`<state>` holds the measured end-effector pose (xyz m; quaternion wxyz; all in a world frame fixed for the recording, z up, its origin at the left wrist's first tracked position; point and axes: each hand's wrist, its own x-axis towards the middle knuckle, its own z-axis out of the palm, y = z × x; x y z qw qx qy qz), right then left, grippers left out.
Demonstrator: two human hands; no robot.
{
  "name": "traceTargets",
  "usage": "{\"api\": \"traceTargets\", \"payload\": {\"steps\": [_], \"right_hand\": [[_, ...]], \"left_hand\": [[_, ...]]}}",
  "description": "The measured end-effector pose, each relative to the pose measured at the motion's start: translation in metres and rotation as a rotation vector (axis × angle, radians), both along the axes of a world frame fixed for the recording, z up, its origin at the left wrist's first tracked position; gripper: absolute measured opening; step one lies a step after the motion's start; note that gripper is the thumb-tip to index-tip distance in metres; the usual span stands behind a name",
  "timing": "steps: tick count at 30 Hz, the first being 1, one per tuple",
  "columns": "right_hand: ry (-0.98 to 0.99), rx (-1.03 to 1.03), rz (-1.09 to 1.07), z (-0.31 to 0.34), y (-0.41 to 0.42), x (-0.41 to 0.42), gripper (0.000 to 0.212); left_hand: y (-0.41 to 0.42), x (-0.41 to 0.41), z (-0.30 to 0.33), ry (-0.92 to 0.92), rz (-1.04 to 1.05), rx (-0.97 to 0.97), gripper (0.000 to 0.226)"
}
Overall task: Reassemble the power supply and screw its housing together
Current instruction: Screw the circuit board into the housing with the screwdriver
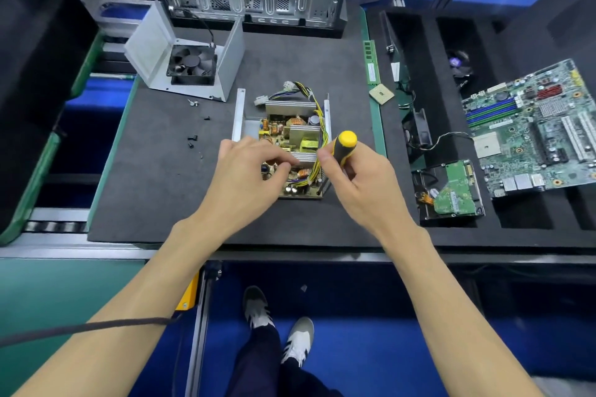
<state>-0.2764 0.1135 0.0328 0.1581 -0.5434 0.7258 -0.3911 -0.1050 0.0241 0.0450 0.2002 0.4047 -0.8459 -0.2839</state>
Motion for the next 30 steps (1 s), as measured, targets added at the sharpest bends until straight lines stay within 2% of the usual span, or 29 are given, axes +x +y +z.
{"api": "traceTargets", "payload": {"steps": [19, 21, 24, 26, 28, 30], "right_hand": [[-0.005, 0.039, 0.018, -0.008, 0.001, -0.001, 0.057], [0.017, 0.053, 0.019, -0.007, 0.001, -0.001, 0.061], [0.038, 0.055, 0.026, -0.006, -0.003, -0.002, 0.066], [0.048, 0.051, 0.033, -0.004, -0.006, -0.001, 0.068], [0.046, 0.053, 0.043, -0.003, -0.009, 0.001, 0.056], [0.032, 0.051, 0.056, -0.003, -0.012, 0.002, 0.029]], "left_hand": [[0.000, 0.001, -0.004, 0.008, -0.022, 0.000, 0.016], [0.002, 0.000, 0.000, 0.080, 0.009, 0.031, 0.016], [0.004, -0.003, 0.015, 0.305, 0.059, 0.082, 0.012], [0.007, -0.008, 0.031, 0.377, 0.012, 0.088, 0.015], [0.009, -0.014, 0.044, 0.303, -0.077, 0.070, 0.031], [0.009, -0.022, 0.053, 0.158, -0.121, -0.010, 0.035]]}}
